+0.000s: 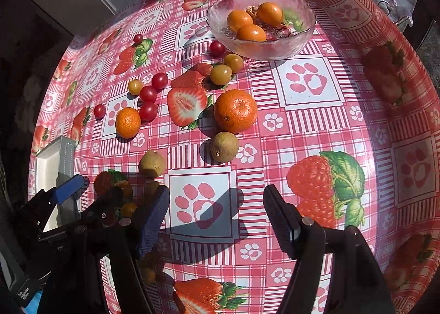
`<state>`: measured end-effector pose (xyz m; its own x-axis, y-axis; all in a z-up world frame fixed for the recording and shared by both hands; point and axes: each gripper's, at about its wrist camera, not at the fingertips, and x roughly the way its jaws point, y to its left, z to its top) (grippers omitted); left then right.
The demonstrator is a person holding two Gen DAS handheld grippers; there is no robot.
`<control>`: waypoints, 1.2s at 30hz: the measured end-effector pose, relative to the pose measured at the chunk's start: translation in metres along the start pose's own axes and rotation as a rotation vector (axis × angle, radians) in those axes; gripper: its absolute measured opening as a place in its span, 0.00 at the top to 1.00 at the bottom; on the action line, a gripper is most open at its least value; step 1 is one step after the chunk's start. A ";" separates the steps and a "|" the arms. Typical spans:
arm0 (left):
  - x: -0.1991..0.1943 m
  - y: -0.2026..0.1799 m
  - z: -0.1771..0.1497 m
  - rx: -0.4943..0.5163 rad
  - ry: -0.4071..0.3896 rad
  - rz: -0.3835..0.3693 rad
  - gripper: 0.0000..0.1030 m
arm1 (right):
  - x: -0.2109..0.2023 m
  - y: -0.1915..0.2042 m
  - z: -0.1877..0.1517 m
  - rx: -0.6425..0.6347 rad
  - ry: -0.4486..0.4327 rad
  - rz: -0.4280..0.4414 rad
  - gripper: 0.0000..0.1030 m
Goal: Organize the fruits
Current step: 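Grasp another kiwi with the right tool while the left tool grasps a yellow tomato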
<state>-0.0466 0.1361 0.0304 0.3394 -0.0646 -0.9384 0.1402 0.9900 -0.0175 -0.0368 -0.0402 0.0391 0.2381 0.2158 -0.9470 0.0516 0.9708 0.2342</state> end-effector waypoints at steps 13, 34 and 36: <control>0.020 -0.010 0.000 -0.024 0.039 0.016 0.38 | 0.028 0.005 0.025 -0.055 -0.022 -0.019 0.58; -0.022 0.004 -0.017 -0.063 -0.016 -0.089 0.77 | -0.004 0.003 -0.012 -0.044 0.008 0.095 0.73; -0.027 0.010 -0.021 -0.074 -0.017 -0.088 0.77 | -0.008 0.008 -0.017 -0.052 0.012 0.104 0.73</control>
<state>-0.0745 0.1502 0.0486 0.3442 -0.1533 -0.9263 0.1016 0.9869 -0.1255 -0.0543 -0.0322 0.0447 0.2280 0.3168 -0.9207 -0.0231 0.9471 0.3201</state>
